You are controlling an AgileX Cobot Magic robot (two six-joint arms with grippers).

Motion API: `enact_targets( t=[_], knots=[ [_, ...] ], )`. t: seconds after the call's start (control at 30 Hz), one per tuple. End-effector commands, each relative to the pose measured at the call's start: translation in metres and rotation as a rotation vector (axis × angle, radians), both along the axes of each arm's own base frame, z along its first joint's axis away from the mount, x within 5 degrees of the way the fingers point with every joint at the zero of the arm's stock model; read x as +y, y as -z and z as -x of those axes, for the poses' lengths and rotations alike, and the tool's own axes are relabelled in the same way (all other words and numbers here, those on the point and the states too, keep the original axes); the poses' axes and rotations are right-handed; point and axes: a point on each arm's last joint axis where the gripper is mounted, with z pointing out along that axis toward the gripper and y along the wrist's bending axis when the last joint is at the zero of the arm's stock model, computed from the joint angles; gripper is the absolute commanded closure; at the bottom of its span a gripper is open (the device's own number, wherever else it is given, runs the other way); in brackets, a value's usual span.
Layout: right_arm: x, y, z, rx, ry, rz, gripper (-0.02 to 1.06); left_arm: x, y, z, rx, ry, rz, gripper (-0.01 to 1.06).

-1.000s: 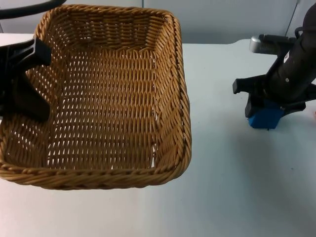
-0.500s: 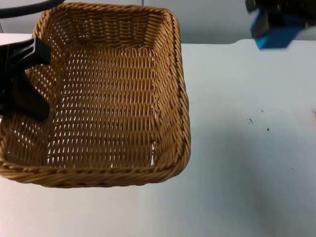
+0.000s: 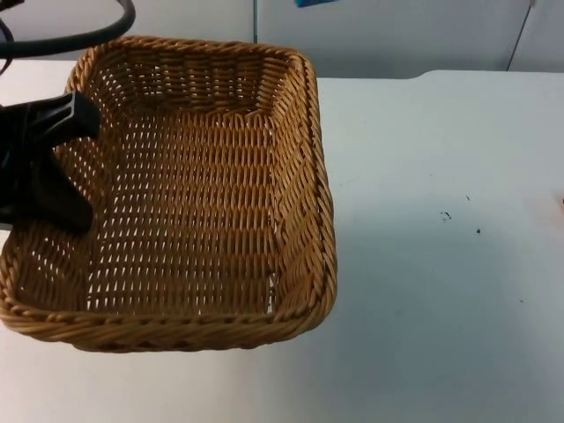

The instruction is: Pick up the basket with the left hand and place the blue cube into the basket with the right hand.

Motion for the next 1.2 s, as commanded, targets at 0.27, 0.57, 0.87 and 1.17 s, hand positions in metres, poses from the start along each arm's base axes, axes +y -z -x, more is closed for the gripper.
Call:
enact_targets(
  t=[0.27,0.57,0.87,1.17],
  knots=[
    [0.049,0.060,-0.009,0.030,-0.080,0.036,1.05,-0.003,-0.002,-0.001,-0.008,-0.025,0.026,1.05],
    [0.064,0.107,-0.020,0.082,-0.081,0.063,1.05,-0.003,-0.002,-0.001,-0.008,-0.026,0.026,1.05],
    [0.068,0.125,-0.023,0.085,-0.098,0.093,1.05,-0.003,-0.002,-0.001,-0.009,-0.024,0.026,1.05],
    [0.069,0.127,-0.024,0.082,-0.100,0.093,0.69,-0.002,-0.002,-0.002,-0.015,-0.025,0.023,1.05]
  ],
)
